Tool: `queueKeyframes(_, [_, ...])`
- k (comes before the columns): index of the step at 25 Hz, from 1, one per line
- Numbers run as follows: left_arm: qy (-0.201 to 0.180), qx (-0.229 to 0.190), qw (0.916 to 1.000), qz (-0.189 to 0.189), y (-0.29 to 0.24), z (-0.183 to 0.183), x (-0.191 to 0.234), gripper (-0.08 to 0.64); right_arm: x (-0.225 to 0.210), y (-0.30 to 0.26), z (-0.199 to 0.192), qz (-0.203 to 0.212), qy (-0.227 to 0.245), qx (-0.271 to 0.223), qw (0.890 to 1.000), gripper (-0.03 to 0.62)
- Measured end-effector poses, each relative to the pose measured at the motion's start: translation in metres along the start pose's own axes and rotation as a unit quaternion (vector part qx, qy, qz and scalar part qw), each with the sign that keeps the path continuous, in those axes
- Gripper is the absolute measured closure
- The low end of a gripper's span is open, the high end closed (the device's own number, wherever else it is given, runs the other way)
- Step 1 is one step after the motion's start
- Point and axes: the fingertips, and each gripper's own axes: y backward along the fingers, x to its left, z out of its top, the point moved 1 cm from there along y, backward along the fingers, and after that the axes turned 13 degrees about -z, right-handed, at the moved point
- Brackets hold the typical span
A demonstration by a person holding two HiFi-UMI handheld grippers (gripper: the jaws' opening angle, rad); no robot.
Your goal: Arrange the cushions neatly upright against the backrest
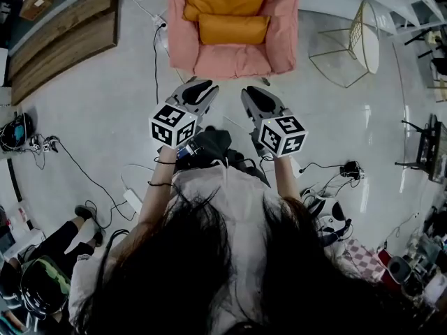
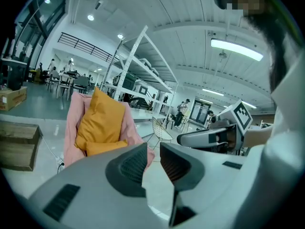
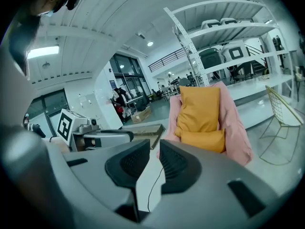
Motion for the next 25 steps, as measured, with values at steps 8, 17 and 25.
queueKeyframes(8, [-0.013,-0.004,0.9999,0.003,-0.011,-0.005,-0.056,0.472,-0.003,0.049,-0.017,0.019,0.004,-0.008,1.000,0.517])
queueKeyframes(17, [-0.027,-0.005,0.9996,0.011,-0.005,-0.007,-0.084,0.472,-0.002,0.074,-0.023,0.025,0.008,-0.017,0.999,0.517])
queueKeyframes(25, [-0.030,0.002,0.9995,0.006,-0.010,-0.011,-0.089,0.472,-0.008,0.080,-0.027,0.018,0.005,-0.019,1.000,0.517])
